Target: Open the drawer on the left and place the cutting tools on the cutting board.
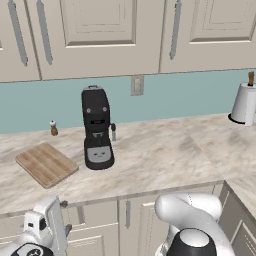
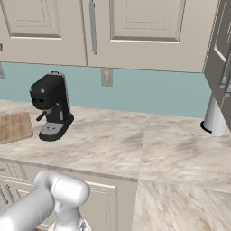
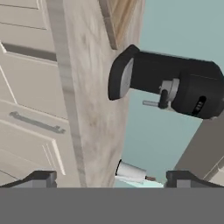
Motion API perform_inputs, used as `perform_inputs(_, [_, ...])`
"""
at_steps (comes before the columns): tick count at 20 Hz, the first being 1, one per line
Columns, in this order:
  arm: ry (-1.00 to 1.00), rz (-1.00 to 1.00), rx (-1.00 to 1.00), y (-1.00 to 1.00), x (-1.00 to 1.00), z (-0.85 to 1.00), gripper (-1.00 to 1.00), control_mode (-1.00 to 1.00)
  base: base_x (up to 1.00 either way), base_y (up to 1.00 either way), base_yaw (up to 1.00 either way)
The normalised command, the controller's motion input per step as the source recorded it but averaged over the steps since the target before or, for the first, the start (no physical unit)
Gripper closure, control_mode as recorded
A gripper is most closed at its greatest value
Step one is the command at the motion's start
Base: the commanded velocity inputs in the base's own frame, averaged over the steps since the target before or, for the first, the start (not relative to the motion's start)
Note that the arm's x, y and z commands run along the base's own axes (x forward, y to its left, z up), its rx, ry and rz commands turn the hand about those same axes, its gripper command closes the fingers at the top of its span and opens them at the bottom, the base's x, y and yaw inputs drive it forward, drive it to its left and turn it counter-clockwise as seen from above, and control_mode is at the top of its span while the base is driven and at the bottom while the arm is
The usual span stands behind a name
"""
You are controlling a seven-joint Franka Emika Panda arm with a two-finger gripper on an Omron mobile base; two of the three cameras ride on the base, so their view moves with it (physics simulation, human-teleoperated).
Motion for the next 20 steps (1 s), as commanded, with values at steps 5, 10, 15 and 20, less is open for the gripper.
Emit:
perform_inputs(5, [-0.22,0.05,-0.05,0.11,0.00,-0.51,-1.00,-1.00,0.00,0.00,0.00])
perform_inputs(10, [-0.12,0.02,0.00,0.07,0.00,-0.43,-1.00,-1.00,0.00,0.00,0.00])
perform_inputs(15, [-0.02,0.05,0.01,0.07,0.09,-0.34,-1.00,-1.00,0.00,0.00,0.00])
perform_inputs(20, [0.00,0.11,0.05,0.09,0.20,-0.28,-1.00,-1.00,0.00,0.00,0.00])
